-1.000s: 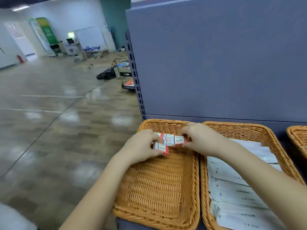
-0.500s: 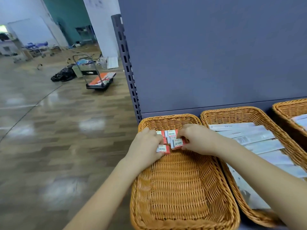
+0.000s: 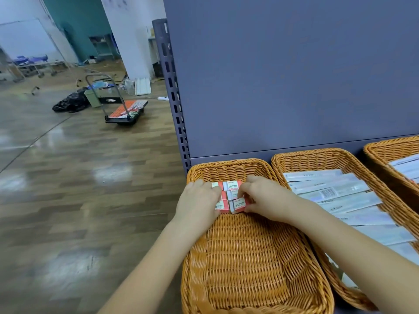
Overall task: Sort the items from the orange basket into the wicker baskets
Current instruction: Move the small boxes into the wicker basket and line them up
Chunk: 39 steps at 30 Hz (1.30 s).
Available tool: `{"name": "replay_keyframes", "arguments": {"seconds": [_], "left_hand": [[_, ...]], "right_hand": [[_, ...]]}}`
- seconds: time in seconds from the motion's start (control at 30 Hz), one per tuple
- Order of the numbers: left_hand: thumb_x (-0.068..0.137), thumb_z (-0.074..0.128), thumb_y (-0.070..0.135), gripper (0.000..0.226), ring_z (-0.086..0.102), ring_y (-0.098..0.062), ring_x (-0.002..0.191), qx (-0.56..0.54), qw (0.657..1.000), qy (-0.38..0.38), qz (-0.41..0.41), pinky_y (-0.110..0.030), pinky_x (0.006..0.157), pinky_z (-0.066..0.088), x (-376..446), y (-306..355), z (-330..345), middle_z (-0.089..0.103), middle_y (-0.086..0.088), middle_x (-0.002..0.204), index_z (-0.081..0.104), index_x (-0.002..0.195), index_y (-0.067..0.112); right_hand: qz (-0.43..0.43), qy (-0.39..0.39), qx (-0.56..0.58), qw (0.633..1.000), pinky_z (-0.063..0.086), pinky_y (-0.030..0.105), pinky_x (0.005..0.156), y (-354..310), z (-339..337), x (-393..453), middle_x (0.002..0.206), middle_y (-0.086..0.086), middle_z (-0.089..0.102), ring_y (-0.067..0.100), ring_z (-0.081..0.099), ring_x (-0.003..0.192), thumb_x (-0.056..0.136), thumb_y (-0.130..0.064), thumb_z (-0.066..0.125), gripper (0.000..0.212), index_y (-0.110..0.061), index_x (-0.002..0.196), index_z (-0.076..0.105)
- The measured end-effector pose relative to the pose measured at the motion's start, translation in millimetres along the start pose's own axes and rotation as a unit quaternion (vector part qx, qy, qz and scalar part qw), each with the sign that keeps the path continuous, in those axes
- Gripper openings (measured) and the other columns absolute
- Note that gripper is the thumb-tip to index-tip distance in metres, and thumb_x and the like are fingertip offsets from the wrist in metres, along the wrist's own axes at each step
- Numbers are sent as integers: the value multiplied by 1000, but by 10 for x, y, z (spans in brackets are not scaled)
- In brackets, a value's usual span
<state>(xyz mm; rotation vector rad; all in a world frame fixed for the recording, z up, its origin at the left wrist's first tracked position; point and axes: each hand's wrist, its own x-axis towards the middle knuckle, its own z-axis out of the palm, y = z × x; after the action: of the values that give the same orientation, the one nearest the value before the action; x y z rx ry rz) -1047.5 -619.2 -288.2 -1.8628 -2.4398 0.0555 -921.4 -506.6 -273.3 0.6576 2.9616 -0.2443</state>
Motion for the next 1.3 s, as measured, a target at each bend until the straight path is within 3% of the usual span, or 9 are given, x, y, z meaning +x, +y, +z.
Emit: {"name": "replay_keyframes", "arguments": {"seconds": [0.5, 0.63, 0.73, 0.87, 1.1, 1.3], "left_hand": [[92, 50, 50, 45, 48, -18, 110, 11, 1000, -16, -2, -32, 92, 36, 40, 16, -31, 57, -1, 120, 51, 125, 19], [94, 46, 50, 42, 52, -20, 108, -12, 999, -41, -21, -33, 84, 43, 137, 49, -172, 59, -1, 117, 55, 121, 19], [96, 44, 45, 36, 53, -22, 109, -10, 999, 2, -35, -34, 82, 45, 279, 84, -308, 59, -2, 117, 56, 118, 19], [96, 42, 43, 40, 48, -24, 115, -30, 997, 66, -13, -36, 92, 41, 424, 209, -381, 55, -5, 122, 50, 124, 15], [97, 41, 42, 42, 44, -24, 120, -18, 995, 89, 29, -38, 98, 36, 553, 459, -287, 52, -5, 128, 48, 128, 15], [97, 41, 39, 40, 44, -25, 118, -21, 994, 88, 59, -38, 95, 38, 737, 803, -414, 53, -6, 125, 50, 126, 13]], "right_hand": [[-8, 21, -4, 1000, 47, 31, 84, -52, 101, 20, 114, 4, 51, 19, 53, 100, 93, -29, 54, 26, -13, 113, 55], [-4, 26, -16, 1000, 47, 33, 84, 10, -57, 50, 113, 1, 55, 18, 54, 104, 94, -31, 51, 25, -15, 111, 60], [14, 83, -28, 996, 47, 34, 87, 67, -190, 103, 114, 1, 55, 19, 51, 110, 96, -31, 46, 28, -16, 115, 59], [38, 141, -75, 986, 40, 32, 92, 195, -185, 90, 118, 5, 52, 21, 46, 114, 97, -28, 42, 31, -12, 121, 52], [65, 195, -44, 978, 35, 29, 99, 483, -100, -118, 124, 4, 52, 21, 46, 116, 96, -27, 45, 33, -12, 123, 53], [109, 169, -71, 977, 35, 31, 100, 852, -255, -370, 128, 5, 50, 22, 43, 121, 98, -32, 42, 38, -13, 130, 47]]}}
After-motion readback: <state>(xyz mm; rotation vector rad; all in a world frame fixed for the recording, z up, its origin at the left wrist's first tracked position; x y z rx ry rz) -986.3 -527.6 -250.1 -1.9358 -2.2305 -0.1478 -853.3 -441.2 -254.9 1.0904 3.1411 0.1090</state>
